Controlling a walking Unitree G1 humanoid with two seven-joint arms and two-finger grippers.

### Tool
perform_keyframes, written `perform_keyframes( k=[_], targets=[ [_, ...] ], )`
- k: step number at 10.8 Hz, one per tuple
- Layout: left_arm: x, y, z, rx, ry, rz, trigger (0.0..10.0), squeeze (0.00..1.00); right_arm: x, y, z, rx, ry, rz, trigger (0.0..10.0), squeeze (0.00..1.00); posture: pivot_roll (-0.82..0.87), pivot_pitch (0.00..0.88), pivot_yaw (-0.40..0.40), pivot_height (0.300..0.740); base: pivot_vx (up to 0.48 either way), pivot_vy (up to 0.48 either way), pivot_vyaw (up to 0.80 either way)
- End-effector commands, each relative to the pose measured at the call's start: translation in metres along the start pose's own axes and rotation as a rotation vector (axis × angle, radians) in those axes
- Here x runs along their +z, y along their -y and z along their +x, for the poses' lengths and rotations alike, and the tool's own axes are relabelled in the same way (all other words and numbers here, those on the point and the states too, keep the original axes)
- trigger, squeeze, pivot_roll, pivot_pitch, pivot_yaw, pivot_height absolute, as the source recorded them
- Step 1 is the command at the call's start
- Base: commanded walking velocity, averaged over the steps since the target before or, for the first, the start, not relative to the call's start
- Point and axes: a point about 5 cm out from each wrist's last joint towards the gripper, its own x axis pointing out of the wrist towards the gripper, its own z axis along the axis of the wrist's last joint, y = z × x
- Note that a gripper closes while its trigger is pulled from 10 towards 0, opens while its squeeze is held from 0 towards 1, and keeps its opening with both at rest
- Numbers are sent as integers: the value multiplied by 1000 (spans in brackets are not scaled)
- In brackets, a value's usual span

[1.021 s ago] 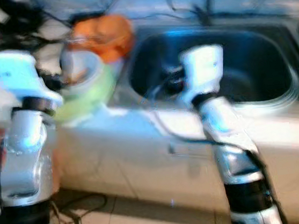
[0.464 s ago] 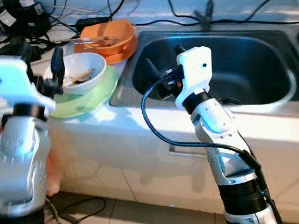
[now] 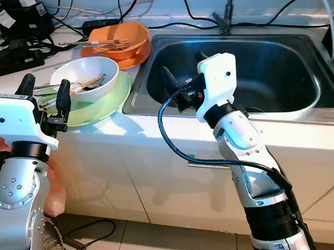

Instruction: Kitchen organization

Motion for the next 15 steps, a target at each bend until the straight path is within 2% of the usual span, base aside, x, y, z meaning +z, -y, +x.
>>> perform_keyframes(
  k=[1, 3, 5, 9, 12, 15],
  targets=[
    [-5, 2, -4, -4, -18, 0, 10000, 0, -8, 0, -5, 19, -38, -7, 10000, 0, 28, 92, 21, 740, 0, 0, 0],
    [-20, -1, -16, -40, -71, 20, 10000, 0, -18, 11, -14, 17, -83, -17, 10000, 0, 24, 98, 21, 740, 0, 0, 0],
    [-30, -5, -23, -81, -107, 55, 10000, 0, -25, 17, -22, 90, -136, -56, 10000, 0, 22, 107, 26, 740, 0, 0, 0],
    [-42, -3, -31, -80, -151, 54, 10000, 0, -33, 21, -22, 146, -180, -46, 10000, 0, 29, 117, 24, 740, 0, 0, 0],
    [-41, -10, -26, -38, -141, 63, 10000, 0, -30, 13, -19, 122, -150, -32, 10000, 0, 29, 118, 34, 740, 0, 0, 0],
    [-18, -15, -8, -4, -39, 104, 10000, 0, -33, 10, -20, 98, -150, -12, 10000, 0, 30, 118, 32, 740, 0, 0, 0]
  ],
)
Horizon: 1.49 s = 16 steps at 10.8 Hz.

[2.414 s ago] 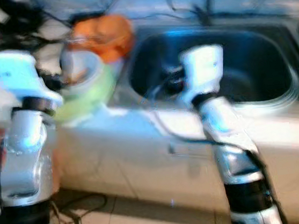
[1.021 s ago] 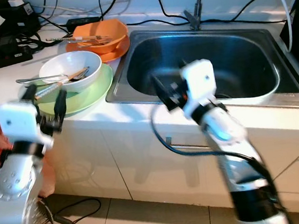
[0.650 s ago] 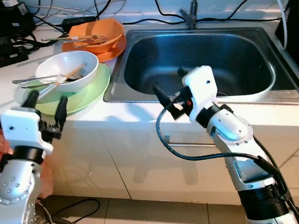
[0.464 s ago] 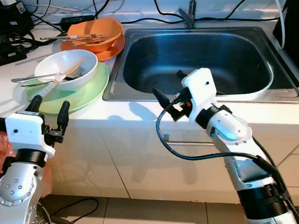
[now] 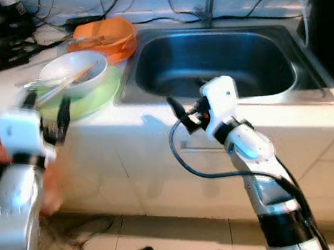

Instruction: Kitchen organization

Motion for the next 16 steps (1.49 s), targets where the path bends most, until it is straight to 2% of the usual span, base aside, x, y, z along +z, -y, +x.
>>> perform_keyframes(
  k=[1, 2, 3, 6, 8, 9, 10, 16],
  targets=[
    [-1, -2, 0, 10, -9, 16, 10000, 0, 3, -1, 0, 0, 13, -7, 10000, 0, 30, 116, 31, 740, 0, 0, 0],
    [-1, -3, -1, 24, -10, 23, 10000, 0, 3, -2, 1, 3, 14, -7, 10000, 0, 30, 116, 31, 740, 0, 0, 0],
    [-10, -8, -4, 77, -59, 29, 10000, 0, 3, -3, 1, 15, 13, -13, 10000, 0, 31, 118, 28, 740, 0, 0, 0],
    [-12, -6, -3, 85, -89, -23, 10000, 0, 4, -4, 2, 10, 15, -7, 10000, 0, 31, 125, 22, 740, 0, 0, 0],
    [-1, -8, 4, 109, -62, -56, 10000, 0, 21, -3, 5, -50, 96, -15, 10000, 0, 33, 127, 17, 740, 0, 0, 0],
    [15, -8, 12, 109, -8, -75, 10000, 0, 44, -1, 8, -91, 179, -14, 10000, 0, 32, 124, 15, 740, 0, 0, 0],
    [26, -5, 17, 98, 34, -87, 10000, 0, 56, -3, 10, -92, 218, -26, 10000, 0, 29, 119, 16, 740, 311, 0, 0],
    [26, -3, 20, 95, 20, -106, 10000, 0, 51, -5, 9, -93, 193, -34, 10000, 0, 20, 109, 20, 740, 466, 0, 0]
  ],
)
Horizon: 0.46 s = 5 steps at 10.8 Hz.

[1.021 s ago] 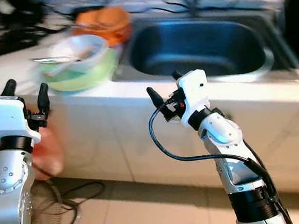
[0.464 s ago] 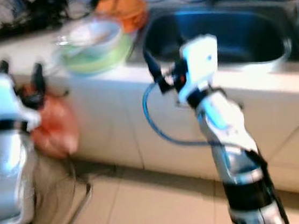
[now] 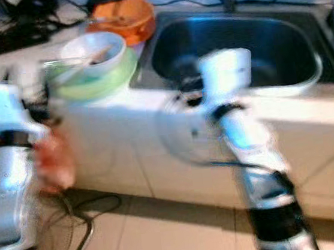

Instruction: Kitchen organization

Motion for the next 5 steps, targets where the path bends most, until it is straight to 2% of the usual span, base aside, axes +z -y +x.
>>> perform_keyframes(
  k=[1, 2, 5],
  targets=[
    [4, 7, 2, -18, 13, -13, 10000, 0, 3, 10, -4, -33, 3, -29, 10000, 0, 20, 103, 17, 740, 454, 0, 0],
    [5, 7, 2, -17, 16, -15, 10000, 0, 2, 11, -4, -34, 0, -30, 10000, 0, 21, 103, 16, 740, 442, 0, 0],
    [3, 10, -2, -23, 19, -7, 10000, 0, 1, 9, -4, -28, -6, -29, 10000, 0, 24, 102, 17, 740, 0, 0, 0]
  ],
)
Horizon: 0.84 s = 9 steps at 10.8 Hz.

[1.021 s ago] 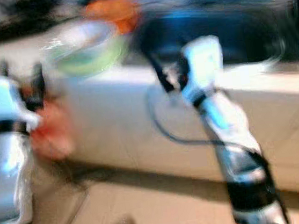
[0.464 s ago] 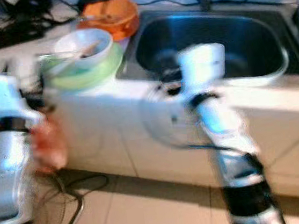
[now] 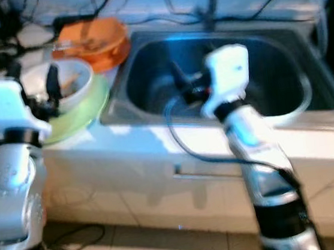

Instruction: Kitchen organization

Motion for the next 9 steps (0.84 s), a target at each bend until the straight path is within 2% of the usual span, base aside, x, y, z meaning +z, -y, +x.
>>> perform_keyframes(
  k=[1, 4, 7, 9],
  targets=[
    [4, 0, -1, 7, 20, 21, 10000, 0, 0, 3, -3, -9, -4, -10, 10000, 0, 25, 104, 17, 740, 0, 0, 0],
    [3, 0, -3, 27, 15, 47, 10000, 0, -1, 2, -4, 3, -10, -8, 10000, 0, 26, 107, 15, 740, 0, 0, 0],
    [-3, -5, -12, 51, -13, 58, 10000, 0, -2, 0, -4, 23, -17, -5, 10000, 0, 28, 111, 9, 740, 0, 0, 0],
    [-6, -7, -20, 28, -33, 65, 10000, 0, -2, -4, -4, 61, -26, -4, 10000, 0, 29, 115, 7, 740, 0, 0, 0]
  ],
)
